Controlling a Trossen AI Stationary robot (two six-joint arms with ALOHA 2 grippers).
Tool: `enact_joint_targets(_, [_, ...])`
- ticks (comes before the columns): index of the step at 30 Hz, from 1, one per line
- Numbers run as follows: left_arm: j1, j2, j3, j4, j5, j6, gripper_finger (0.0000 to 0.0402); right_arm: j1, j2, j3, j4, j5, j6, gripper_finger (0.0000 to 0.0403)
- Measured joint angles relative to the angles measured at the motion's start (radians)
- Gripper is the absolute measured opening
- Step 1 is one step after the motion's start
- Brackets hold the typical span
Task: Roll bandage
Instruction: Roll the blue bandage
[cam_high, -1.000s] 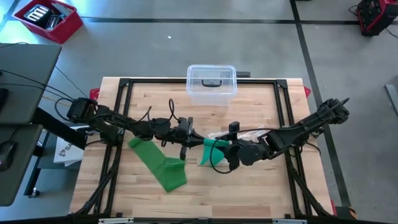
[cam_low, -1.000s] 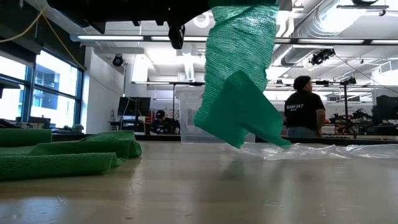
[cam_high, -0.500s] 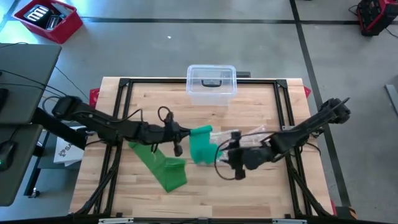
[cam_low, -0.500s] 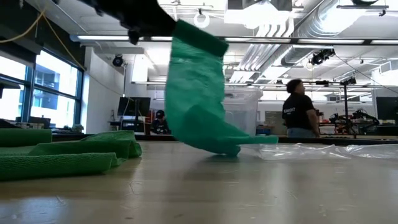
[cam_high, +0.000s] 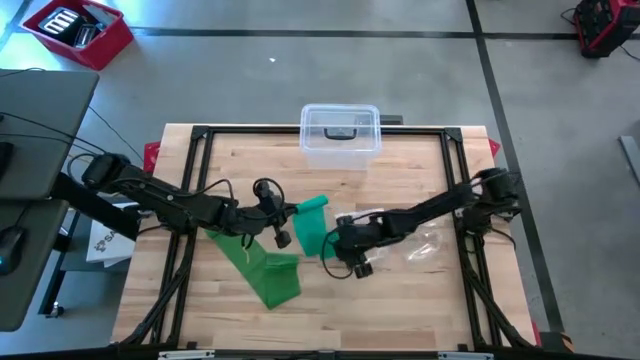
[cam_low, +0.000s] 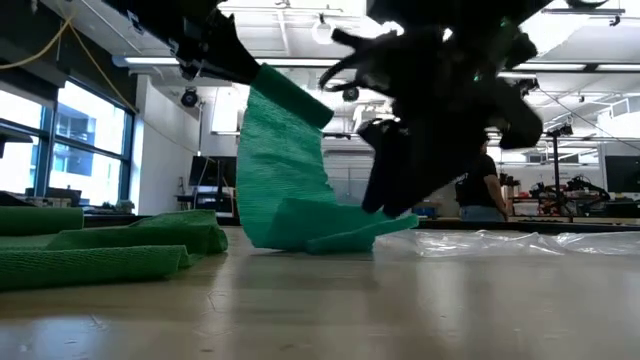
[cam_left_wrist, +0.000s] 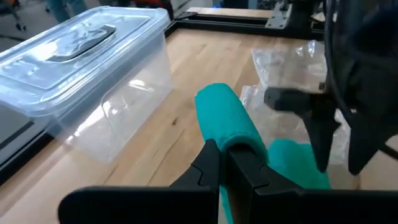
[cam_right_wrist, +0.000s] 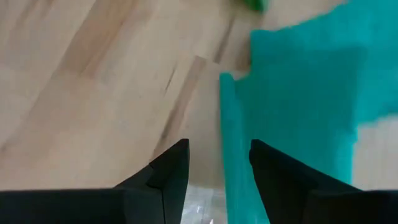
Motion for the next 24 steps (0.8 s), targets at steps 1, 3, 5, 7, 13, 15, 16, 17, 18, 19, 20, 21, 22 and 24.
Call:
enact_joint_targets(1, [0.0,0.0,0.0,-0.004,-0.001,-0.008,0.0001,-0.001,0.021,0.007,-0.003,0.008,-0.022,0.016])
enact_joint_targets(3, [0.0,0.0,0.0,-0.016,-0.005,-0.017,0.0001,-0.006,0.061,0.019,-0.022,0.041,-0.04,0.0148])
enact_joint_targets(5, [-0.001,0.0,0.0,-0.021,-0.017,-0.023,0.0001,-0.012,0.075,0.029,-0.027,0.051,-0.021,0.0121])
enact_joint_targets(7, [-0.007,0.0,0.0,-0.035,-0.046,-0.04,0.0001,-0.013,0.08,0.033,-0.033,0.062,0.005,0.0078])
enact_joint_targets(13, [-0.039,-0.035,0.0,-0.207,-0.226,-0.105,0.0001,0.023,0.003,0.093,-0.206,0.179,0.064,0.0012])
enact_joint_targets(15, [-0.048,-0.049,0.001,-0.324,-0.287,-0.168,0.0001,0.058,-0.056,0.141,-0.291,0.177,0.093,0.0004])
enact_joint_targets(16, [-0.049,-0.054,0.001,-0.38,-0.318,-0.203,0.0001,0.08,-0.083,0.162,-0.326,0.17,0.107,0.0003])
enact_joint_targets(17, [-0.049,-0.057,0.001,-0.436,-0.344,-0.24,0.0001,0.103,-0.108,0.183,-0.361,0.161,0.125,0.0003])
enact_joint_targets(18, [-0.049,-0.058,-0.001,-0.483,-0.366,-0.274,0.0001,0.13,-0.135,0.203,-0.388,0.155,0.147,0.0004])
enact_joint_targets(19, [-0.049,-0.058,-0.007,-0.515,-0.38,-0.303,0.0001,0.156,-0.158,0.222,-0.41,0.148,0.171,0.0005])
enact_joint_targets(20, [-0.049,-0.058,-0.02,-0.533,-0.393,-0.323,0.0001,0.183,-0.181,0.241,-0.427,0.144,0.197,0.0003])
enact_joint_targets(21, [-0.048,-0.058,-0.035,-0.535,-0.404,-0.335,0.0001,0.212,-0.204,0.258,-0.443,0.14,0.22,0.0002])
enact_joint_targets(22, [-0.045,-0.058,-0.052,-0.534,-0.415,-0.342,0.0001,0.241,-0.226,0.27,-0.458,0.138,0.244,0.0001])
enact_joint_targets(24, [-0.04,-0.058,-0.086,-0.531,-0.433,-0.361,0.0001,0.3,-0.259,0.283,-0.476,0.137,0.309,0.0002])
